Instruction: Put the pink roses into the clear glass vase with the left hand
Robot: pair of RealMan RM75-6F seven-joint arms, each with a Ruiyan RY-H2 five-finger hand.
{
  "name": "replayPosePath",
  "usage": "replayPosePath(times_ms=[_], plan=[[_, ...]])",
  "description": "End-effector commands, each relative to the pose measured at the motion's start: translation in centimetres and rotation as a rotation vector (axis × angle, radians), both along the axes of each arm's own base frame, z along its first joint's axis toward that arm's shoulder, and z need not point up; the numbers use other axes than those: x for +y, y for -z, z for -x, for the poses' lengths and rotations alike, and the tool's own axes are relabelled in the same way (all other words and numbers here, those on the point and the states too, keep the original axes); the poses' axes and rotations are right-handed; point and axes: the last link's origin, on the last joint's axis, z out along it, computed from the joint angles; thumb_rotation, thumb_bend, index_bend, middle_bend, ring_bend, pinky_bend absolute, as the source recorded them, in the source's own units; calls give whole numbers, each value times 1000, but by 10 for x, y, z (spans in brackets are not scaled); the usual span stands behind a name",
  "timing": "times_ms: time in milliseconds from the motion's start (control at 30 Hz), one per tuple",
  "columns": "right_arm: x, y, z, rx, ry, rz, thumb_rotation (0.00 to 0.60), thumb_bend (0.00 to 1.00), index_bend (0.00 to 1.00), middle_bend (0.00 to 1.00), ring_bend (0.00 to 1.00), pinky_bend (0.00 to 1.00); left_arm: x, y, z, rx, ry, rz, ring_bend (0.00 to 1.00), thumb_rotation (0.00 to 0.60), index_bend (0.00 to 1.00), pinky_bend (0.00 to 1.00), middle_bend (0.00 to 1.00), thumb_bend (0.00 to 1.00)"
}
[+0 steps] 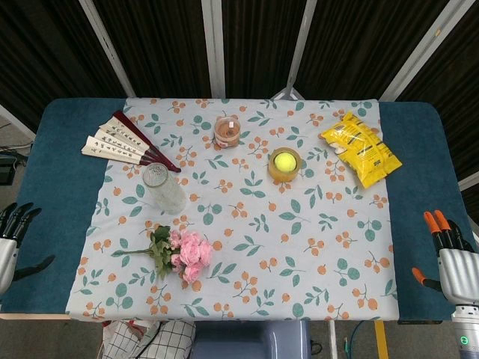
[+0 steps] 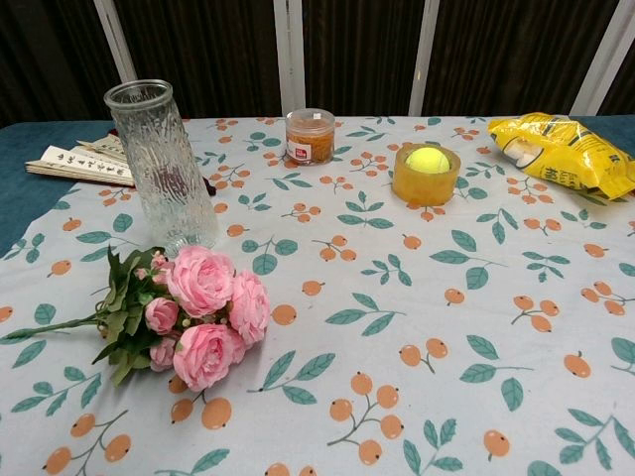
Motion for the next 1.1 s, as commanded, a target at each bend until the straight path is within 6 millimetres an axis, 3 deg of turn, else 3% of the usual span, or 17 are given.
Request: replayPosePath(times_ms=[33, 600, 833, 1100], plan=[[0, 0, 0, -1, -1, 2, 600, 192, 38, 42, 41, 301, 0, 0, 0, -2, -2, 4, 79, 600, 174, 152, 106, 198], [7, -4, -1, -6, 11, 8, 600, 192, 39, 42, 41, 301, -4, 11, -5, -57, 3, 123, 79, 600, 160, 152, 82, 136], [6, -6, -2, -24, 14, 12, 600, 192, 39, 42, 42, 300, 6, 33, -19, -73, -14, 278, 79, 600, 136, 152, 82, 97], [4, -3, 0, -20, 19, -7, 600, 191, 38, 42, 41, 300, 24, 76, -52, -28, -13, 369, 79, 600, 127, 153, 86, 63]])
